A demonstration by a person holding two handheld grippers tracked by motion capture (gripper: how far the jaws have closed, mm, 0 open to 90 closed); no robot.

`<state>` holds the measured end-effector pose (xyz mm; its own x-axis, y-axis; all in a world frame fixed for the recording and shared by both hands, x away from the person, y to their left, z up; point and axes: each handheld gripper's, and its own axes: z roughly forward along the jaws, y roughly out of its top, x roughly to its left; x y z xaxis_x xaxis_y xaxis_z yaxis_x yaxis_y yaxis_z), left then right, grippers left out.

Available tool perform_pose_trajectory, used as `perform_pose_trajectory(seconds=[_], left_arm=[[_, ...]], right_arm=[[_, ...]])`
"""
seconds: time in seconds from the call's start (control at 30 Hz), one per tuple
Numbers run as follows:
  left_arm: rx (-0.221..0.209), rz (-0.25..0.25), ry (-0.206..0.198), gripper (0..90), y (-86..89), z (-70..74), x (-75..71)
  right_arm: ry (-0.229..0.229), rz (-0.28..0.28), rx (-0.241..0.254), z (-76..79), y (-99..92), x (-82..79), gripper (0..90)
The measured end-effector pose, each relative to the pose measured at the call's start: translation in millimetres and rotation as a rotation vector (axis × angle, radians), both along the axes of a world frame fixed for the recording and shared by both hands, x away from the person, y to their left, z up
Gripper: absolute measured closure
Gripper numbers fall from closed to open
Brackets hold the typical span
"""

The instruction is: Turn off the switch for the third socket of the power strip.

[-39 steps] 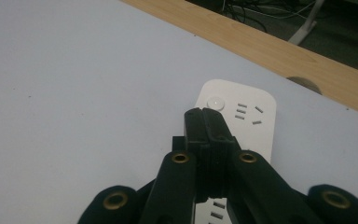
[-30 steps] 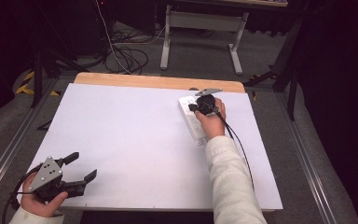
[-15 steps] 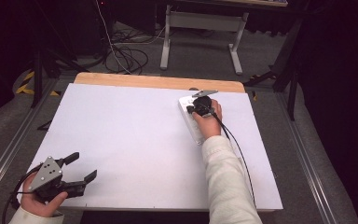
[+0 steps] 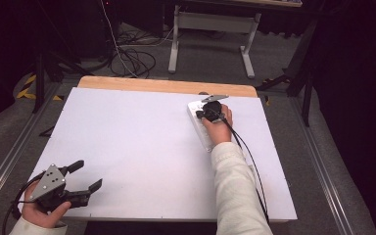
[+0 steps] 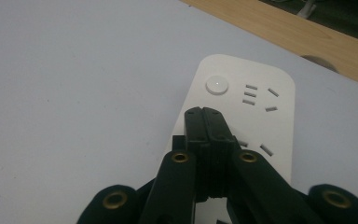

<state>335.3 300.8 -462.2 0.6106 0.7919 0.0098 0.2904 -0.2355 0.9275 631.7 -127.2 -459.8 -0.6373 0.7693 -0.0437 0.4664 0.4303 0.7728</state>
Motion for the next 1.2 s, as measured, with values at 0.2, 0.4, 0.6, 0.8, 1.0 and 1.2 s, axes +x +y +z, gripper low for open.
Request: perform_pose_trajectory(seconds=[0.2, 0.4, 0.6, 0.8, 1.0, 1.2], left_arm=[[0.007, -0.003, 0.007, 14.4, 0.1, -0.8, 0.9], [0.005, -0.004, 0.007, 14.4, 0.1, -0.6, 0.7], [0.007, -0.004, 0.01, 14.4, 0.0, -0.9, 0.9], [0.007, -0.003, 0.008, 14.4, -0.2, -0.8, 0.8], [0.004, -0.006, 0.008, 14.4, -0.8, -1.0, 0.8], [0.009, -0.006, 0.003, 14.4, -0.7, -0.6, 0.6]], right_arm=[[0.002, -0.004, 0.0, -1.2, 0.3, 0.1, 90.0], [-0.006, -0.001, -0.007, -1.6, 1.0, 0.0, 90.0], [-0.008, -0.005, -0.009, -1.7, 1.5, -0.4, 90.0], [-0.001, -0.01, 0.0, -1.8, 1.2, -0.1, 90.0], [-0.006, -0.014, -0.009, -1.8, 2.0, -0.5, 90.0], [-0.006, -0.022, -0.009, -1.8, 3.1, -1.1, 90.0]])
